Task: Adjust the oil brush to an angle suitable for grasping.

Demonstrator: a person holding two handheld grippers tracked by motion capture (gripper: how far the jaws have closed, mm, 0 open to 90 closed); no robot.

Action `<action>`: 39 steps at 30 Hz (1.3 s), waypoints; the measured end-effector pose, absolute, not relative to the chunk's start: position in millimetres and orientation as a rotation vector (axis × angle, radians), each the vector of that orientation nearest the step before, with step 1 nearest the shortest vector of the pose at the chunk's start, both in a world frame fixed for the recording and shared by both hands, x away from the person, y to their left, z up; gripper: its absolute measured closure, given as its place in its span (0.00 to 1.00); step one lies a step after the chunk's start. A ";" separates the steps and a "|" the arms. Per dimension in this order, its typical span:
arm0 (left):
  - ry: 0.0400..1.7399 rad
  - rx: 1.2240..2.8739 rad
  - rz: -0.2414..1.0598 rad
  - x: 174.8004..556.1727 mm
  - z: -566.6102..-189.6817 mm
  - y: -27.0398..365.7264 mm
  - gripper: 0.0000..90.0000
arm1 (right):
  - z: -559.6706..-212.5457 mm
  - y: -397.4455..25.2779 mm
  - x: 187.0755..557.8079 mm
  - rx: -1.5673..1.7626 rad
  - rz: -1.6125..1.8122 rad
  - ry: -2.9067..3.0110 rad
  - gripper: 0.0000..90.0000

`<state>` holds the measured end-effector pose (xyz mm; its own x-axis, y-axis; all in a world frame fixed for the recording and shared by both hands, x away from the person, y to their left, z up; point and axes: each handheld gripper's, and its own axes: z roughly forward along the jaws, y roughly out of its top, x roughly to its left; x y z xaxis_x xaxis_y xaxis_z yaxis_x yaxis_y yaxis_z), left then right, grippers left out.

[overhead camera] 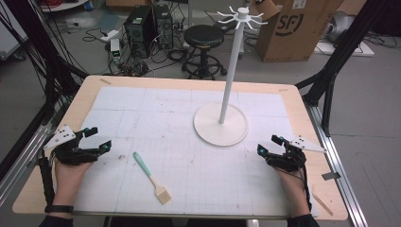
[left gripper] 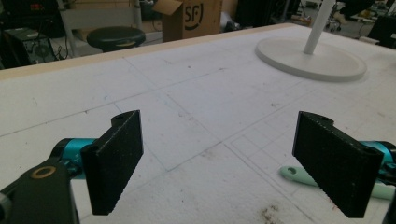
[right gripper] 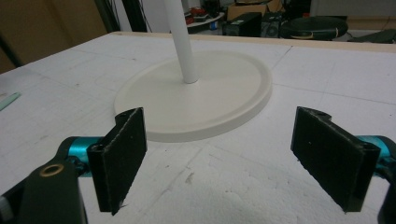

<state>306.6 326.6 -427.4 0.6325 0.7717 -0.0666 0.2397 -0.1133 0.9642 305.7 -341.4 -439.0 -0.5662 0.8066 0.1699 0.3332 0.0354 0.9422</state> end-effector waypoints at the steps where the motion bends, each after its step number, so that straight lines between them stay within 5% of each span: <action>1: 0.842 1.659 0.555 306.3 -427.1 326.7 0.19 | -439.1 -341.9 305.7 1.147 1.543 1.908 0.20; 28: 0.770 1.636 0.502 296.1 -418.7 321.3 0.20 | -437.3 -343.8 304.4 1.156 1.555 1.880 0.20; 34: 0.758 1.685 0.491 290.8 -416.1 314.3 0.26 | -436.4 -344.7 303.6 1.154 1.561 1.875 0.20; 39: 0.732 1.734 0.457 286.9 -417.9 308.0 0.42 | -435.8 -343.9 302.8 1.147 1.561 1.878 0.20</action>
